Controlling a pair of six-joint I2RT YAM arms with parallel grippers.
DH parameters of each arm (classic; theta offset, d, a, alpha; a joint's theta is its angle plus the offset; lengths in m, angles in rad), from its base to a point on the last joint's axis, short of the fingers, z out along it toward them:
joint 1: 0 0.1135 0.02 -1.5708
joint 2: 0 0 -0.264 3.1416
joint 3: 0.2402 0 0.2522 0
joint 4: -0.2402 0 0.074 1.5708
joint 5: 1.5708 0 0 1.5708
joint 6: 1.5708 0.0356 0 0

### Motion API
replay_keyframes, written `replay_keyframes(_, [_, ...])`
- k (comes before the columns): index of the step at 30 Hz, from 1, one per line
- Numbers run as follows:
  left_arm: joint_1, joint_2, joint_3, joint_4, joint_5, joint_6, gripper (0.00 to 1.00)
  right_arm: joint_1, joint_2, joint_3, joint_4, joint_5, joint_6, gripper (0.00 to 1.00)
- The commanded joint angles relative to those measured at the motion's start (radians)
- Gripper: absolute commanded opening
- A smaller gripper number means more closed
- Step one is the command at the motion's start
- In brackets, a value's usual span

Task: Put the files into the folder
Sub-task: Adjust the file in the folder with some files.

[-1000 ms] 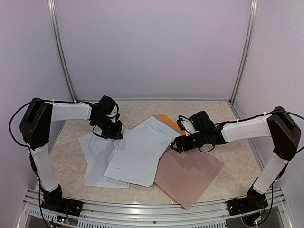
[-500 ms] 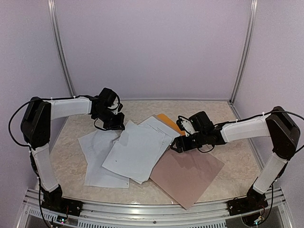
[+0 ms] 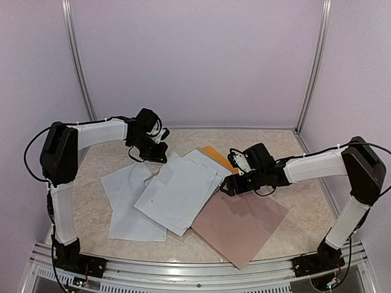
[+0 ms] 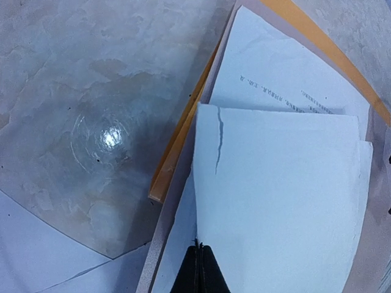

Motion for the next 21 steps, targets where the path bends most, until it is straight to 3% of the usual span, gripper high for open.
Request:
replay_keyframes(1, [-0.004, 0.003, 0.021, -0.045, 0.042, 0.131, 0.0, 0.008, -0.026, -0.012, -0.01, 0.042, 0.013, 0.76])
replay_keyframes(21, [-0.03, 0.014, 0.056, -0.108, 0.007, 0.389, 0.0, -0.013, 0.008, 0.099, -0.028, 0.059, -0.01, 0.77])
